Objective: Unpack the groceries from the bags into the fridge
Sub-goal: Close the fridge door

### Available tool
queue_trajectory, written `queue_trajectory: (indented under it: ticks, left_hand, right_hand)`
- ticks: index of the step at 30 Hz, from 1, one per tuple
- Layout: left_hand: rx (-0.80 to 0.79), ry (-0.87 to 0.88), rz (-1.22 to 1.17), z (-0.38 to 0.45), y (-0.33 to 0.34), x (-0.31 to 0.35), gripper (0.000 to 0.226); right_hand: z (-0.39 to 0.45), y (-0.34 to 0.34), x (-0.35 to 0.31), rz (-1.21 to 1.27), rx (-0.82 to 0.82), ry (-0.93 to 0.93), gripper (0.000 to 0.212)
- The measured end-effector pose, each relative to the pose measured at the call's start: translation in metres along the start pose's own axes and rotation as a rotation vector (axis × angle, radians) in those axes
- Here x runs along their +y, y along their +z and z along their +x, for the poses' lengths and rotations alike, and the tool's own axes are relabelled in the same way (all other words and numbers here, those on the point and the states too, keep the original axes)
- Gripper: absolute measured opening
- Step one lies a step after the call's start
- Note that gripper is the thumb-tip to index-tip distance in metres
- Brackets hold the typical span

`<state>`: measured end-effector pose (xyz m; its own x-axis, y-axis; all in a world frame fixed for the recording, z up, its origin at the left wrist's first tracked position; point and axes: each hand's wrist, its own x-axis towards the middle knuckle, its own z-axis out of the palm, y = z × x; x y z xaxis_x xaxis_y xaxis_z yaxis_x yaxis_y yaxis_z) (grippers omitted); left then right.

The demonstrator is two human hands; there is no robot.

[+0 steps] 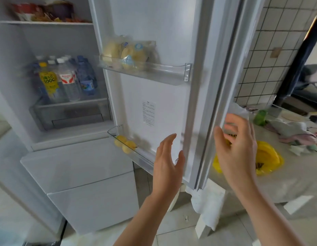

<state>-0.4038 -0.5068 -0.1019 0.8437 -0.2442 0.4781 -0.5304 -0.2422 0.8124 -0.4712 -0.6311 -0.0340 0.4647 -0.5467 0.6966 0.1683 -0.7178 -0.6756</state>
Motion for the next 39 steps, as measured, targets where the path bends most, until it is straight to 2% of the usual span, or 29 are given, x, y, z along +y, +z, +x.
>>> queue_trajectory:
  ticks: [3, 6, 12, 18, 26, 34, 39]
  left_hand:
    - [-0.008, 0.017, 0.013, 0.002, 0.007, 0.008, 0.051]
    - [-0.052, -0.002, -0.001, 0.003, 0.012, 0.013, 0.055]
    - [-0.077, -0.015, -0.01, 0.0, 0.015, 0.018, 0.058]
    - [0.0, -0.009, -0.005, -0.01, 0.001, 0.018, 0.055]
    - [0.242, 0.014, 0.001, -0.04, -0.055, 0.002, 0.044]
    - [0.524, -0.054, -0.011, -0.059, -0.136, -0.016, 0.04]
    - [0.689, -0.043, -0.106, -0.059, -0.184, -0.024, 0.041]
  right_hand:
    - [0.01, 0.001, 0.013, -0.083, 0.0, 0.07, 0.049]
    - [0.019, 0.007, 0.022, -0.124, -0.088, 0.161, 0.055]
    - [0.022, 0.016, 0.031, -0.068, -0.108, 0.128, 0.04]
    - [0.009, 0.01, 0.022, 0.003, -0.11, 0.095, 0.033]
    - [-0.038, 0.017, -0.026, 0.154, -0.232, -0.004, 0.028]
    - [-0.067, 0.056, -0.09, 0.369, -0.577, -0.128, 0.024]
    - [-0.075, 0.102, -0.123, 0.432, -0.67, -0.158, 0.042]
